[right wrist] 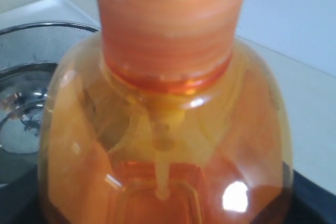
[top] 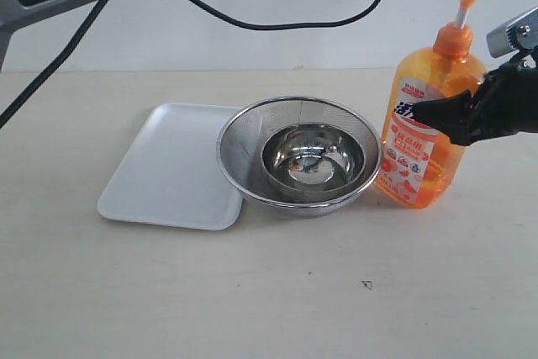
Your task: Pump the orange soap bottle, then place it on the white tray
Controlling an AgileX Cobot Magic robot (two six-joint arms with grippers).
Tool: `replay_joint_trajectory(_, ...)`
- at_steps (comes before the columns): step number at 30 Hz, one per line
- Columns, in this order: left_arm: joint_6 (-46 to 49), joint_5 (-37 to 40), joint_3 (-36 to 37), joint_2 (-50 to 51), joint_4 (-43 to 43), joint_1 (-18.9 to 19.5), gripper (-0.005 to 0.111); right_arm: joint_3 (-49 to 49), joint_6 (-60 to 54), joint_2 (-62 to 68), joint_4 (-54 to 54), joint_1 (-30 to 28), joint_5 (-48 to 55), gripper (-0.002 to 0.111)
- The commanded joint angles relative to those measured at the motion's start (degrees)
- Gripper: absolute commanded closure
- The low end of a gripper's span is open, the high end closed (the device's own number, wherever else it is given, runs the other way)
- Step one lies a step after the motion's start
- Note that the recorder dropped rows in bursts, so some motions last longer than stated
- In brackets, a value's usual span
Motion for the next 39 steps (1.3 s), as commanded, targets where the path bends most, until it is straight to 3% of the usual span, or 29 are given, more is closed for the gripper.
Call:
replay_joint_trajectory(1, -5.8, -0.9, -0.2, 0.0, 4.3, -0.3, 0.102, 1.5, -0.7, -0.5, -6.8, 0.1, 10.0, 0.108)
replay_joint_trajectory(12, -9.5, -2.3, -0.2, 0.0, 6.6, -0.3, 0.102, 1.5, 2.7, -10.2, -16.9, 0.1, 11.9, 0.108)
replay_joint_trajectory(19, -15.5, 2.1, -0.2, 0.0, 7.1, -0.3, 0.102, 1.5, 3.7, -10.6, -18.6, 0.4, 11.9, 0.108)
replay_joint_trajectory(24, -24.2, 6.3, -0.2, 0.0, 14.6, -0.3, 0.102, 1.5, 3.6, -10.6, -20.5, 6.0, 18.3, 0.108)
replay_joint_trajectory(28, -33.6, 7.9, -0.2, -0.3, 26.0, -0.3, 0.102, 1.5, 4.6, -10.6, -20.5, 9.6, 24.0, 0.108)
replay_joint_trajectory(39, -44.9, 9.9, -0.2, -4.5, 41.7, -0.2, 0.102, 1.5, 6.5, -10.6, -20.5, 9.9, 25.0, 0.108)
